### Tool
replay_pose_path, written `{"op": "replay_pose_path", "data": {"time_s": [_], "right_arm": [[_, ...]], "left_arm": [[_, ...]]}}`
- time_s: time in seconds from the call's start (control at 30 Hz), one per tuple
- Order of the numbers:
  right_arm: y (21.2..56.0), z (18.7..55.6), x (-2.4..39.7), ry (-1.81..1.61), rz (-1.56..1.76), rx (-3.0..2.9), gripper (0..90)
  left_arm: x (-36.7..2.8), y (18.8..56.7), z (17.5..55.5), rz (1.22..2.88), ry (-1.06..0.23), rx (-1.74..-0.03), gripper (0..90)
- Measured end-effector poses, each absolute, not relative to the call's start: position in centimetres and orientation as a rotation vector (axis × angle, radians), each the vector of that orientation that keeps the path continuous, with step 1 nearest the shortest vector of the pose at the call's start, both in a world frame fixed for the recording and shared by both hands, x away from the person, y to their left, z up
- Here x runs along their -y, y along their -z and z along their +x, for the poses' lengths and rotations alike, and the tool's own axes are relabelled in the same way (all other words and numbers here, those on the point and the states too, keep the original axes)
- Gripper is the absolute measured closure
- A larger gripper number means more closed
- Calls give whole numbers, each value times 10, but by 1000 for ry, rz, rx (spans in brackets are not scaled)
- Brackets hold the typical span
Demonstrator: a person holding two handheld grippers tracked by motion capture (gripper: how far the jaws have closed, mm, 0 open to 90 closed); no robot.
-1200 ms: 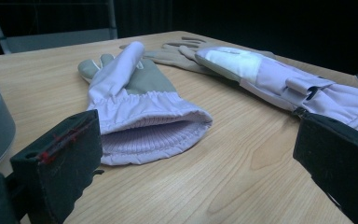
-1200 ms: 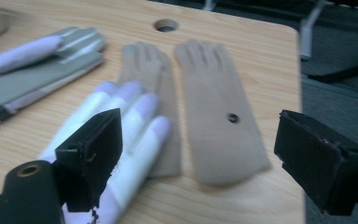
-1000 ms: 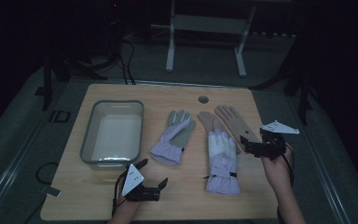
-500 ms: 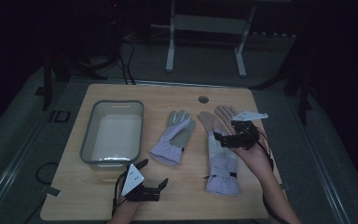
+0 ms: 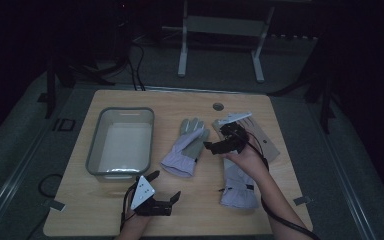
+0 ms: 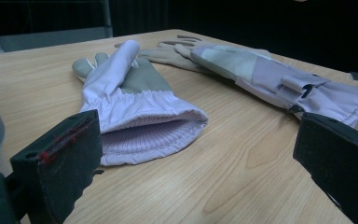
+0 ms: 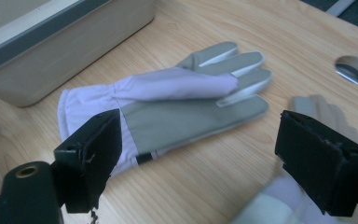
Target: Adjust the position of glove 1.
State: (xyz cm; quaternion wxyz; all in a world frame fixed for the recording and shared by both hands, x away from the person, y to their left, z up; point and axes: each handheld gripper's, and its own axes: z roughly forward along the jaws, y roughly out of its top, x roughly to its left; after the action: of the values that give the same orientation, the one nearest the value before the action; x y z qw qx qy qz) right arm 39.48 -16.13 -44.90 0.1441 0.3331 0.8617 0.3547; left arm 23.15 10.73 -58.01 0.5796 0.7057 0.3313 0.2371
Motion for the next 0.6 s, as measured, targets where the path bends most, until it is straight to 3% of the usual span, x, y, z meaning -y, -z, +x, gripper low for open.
{"op": "replay_pose_path", "data": {"time_s": [0.6], "right_arm": [[498,428,93,-914,985,-2620,205]], "left_arm": [[-106,580,232,1662,-548,-761,16]]}}
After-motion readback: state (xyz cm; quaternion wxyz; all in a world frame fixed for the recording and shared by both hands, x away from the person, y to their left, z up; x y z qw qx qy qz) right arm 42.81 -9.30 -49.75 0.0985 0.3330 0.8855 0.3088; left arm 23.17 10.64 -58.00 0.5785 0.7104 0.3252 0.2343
